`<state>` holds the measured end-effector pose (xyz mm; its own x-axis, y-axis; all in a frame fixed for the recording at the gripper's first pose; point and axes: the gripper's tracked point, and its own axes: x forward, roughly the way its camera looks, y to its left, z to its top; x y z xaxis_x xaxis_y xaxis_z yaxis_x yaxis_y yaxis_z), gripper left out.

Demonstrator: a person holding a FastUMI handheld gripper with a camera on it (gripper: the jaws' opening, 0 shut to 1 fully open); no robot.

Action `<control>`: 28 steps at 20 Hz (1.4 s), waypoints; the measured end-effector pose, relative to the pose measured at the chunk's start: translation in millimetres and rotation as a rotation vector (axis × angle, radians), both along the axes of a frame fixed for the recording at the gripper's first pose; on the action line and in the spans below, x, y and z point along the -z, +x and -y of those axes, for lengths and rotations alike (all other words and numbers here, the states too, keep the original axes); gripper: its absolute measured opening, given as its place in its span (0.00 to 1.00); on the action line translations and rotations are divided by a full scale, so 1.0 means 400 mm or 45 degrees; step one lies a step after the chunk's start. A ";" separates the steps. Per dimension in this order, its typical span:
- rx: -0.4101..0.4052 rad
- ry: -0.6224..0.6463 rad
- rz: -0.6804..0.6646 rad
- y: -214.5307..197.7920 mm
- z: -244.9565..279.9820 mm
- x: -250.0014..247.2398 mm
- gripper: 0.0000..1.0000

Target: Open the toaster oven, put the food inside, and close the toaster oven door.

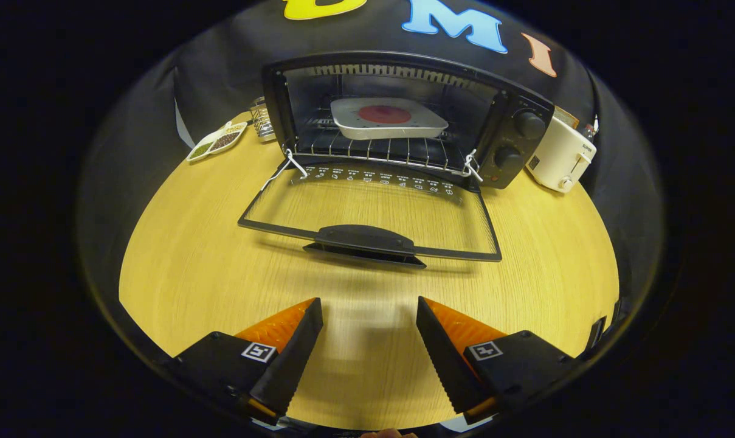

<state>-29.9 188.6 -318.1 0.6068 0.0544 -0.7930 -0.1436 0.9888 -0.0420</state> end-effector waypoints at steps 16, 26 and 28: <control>0.100 0.025 -0.050 0.102 0.026 0.044 0.98; -0.073 -0.045 0.068 0.106 0.030 -0.032 0.98; -0.078 -0.025 0.118 0.102 0.028 -0.066 0.98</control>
